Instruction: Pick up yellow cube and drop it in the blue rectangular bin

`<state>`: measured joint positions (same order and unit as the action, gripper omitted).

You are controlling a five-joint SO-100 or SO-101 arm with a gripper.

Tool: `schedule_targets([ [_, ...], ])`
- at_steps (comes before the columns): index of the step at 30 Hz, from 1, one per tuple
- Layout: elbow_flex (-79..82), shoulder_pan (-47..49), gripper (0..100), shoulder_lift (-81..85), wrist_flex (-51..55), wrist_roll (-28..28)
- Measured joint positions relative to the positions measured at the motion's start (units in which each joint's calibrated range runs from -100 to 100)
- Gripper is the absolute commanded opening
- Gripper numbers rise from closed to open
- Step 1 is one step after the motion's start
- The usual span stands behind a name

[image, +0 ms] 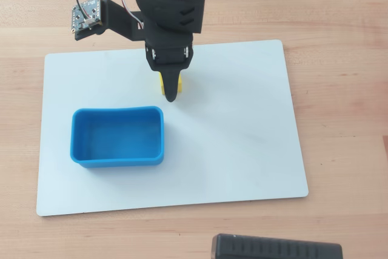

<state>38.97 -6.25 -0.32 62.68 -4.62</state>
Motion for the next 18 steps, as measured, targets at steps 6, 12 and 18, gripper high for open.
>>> schedule_targets([
  [6, 0.00, 0.00, 2, 0.00, 0.00, 0.00],
  [12, 0.00, 0.31, 2, 0.18, 0.00, 0.00],
  [18, 0.00, 0.54, 2, 5.45, 4.47, 0.05],
])
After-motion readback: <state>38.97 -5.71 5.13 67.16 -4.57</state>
